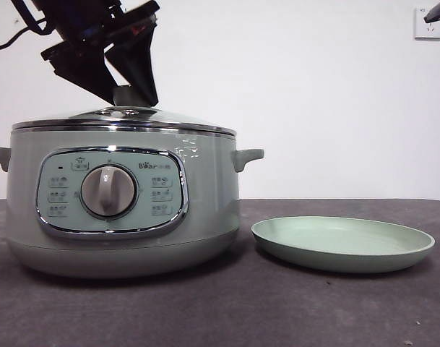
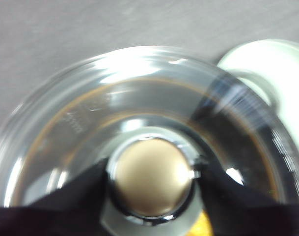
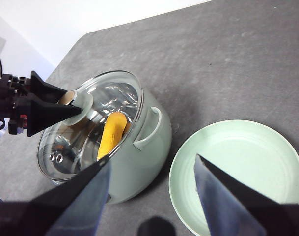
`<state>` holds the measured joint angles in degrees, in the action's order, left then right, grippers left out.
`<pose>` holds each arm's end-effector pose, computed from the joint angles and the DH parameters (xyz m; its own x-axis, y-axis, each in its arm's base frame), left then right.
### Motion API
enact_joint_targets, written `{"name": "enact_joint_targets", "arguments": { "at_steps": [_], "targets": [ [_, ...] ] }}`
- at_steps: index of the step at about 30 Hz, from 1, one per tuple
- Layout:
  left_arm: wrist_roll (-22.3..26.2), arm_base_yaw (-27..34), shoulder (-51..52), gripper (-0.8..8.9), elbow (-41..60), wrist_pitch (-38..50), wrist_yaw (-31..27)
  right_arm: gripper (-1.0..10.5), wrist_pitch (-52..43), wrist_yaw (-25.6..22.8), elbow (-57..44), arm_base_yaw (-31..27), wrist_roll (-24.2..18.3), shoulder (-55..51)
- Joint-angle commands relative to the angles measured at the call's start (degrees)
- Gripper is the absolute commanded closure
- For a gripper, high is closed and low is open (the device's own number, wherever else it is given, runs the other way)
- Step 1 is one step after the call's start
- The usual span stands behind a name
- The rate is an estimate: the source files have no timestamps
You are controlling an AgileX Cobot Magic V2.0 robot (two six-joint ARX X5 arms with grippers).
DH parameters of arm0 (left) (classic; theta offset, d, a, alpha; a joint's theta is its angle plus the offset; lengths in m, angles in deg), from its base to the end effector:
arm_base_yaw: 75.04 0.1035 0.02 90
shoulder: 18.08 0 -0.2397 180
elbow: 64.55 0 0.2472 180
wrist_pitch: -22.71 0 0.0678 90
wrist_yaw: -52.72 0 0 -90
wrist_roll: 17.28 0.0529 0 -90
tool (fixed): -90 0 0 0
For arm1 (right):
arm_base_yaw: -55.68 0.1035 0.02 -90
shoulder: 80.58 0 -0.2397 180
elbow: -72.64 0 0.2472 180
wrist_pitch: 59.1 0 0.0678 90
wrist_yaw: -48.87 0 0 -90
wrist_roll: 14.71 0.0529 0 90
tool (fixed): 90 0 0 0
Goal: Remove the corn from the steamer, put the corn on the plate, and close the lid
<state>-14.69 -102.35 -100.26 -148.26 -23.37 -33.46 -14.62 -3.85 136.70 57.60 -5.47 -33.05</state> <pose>0.2831 -0.1501 0.2630 0.6012 -0.3854 -0.7000 0.5276 0.8494 -0.0145 0.1910 0.0385 0.2991 0.6822 0.6289 -0.3729 -0.4789 0.7697 0.4221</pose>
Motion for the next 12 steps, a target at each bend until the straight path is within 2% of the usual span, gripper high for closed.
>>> {"name": "enact_joint_targets", "arguments": {
  "at_steps": [1, 9, 12],
  "targets": [
    [1.0, -0.1, -0.5, 8.22, 0.4, 0.0, 0.6, 6.6, -0.2, -0.2, 0.1, 0.2, 0.3, 0.1],
    [1.1, -0.1, 1.9, 8.22, -0.2, 4.5, 0.4, 6.6, -0.4, -0.1, 0.1, 0.5, 0.3, 0.1],
    [1.1, -0.1, 3.8, 8.22, -1.6, 4.4, -1.8, 6.7, -1.2, -0.1, 0.1, 1.8, 0.4, 0.1]
  ]
}}
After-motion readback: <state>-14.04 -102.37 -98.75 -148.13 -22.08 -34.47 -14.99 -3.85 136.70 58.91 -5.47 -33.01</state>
